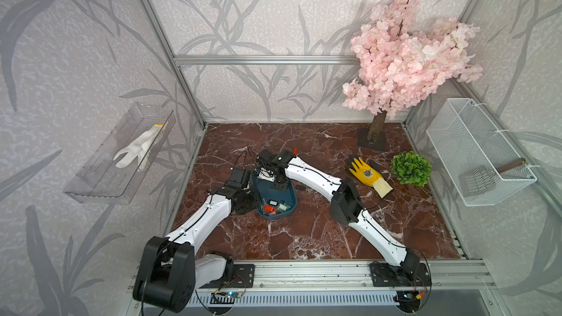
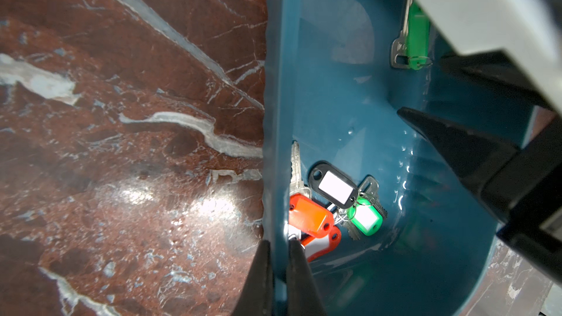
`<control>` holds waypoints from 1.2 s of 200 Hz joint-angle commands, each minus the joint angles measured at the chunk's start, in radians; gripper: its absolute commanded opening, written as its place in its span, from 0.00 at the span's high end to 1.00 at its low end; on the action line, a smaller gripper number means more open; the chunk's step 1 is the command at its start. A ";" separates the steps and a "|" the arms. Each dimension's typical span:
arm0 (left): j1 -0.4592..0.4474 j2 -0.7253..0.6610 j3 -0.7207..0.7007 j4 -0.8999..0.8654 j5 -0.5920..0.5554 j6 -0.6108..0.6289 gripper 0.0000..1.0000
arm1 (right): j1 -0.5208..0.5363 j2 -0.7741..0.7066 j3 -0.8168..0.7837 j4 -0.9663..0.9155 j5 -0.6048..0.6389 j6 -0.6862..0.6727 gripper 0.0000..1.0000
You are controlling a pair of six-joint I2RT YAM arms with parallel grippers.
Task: Take the keys out of the storage box
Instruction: Pick up the key from the storage box.
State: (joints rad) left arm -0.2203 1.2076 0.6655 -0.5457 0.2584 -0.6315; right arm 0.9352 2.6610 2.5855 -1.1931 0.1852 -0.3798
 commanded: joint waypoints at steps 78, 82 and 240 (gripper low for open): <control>-0.002 -0.009 -0.017 -0.053 -0.023 -0.017 0.98 | -0.002 0.065 0.028 0.050 0.063 -0.036 0.63; -0.002 -0.009 -0.017 -0.054 -0.024 -0.018 0.98 | -0.002 0.067 0.027 0.051 0.064 -0.036 0.64; -0.002 -0.023 -0.014 -0.071 -0.043 -0.016 0.98 | -0.018 0.104 0.028 0.018 0.059 -0.039 0.87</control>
State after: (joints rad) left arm -0.2211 1.2057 0.6647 -0.5476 0.2375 -0.6319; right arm 0.9279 2.7159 2.6076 -1.1263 0.2306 -0.4191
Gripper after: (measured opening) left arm 0.092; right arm 0.150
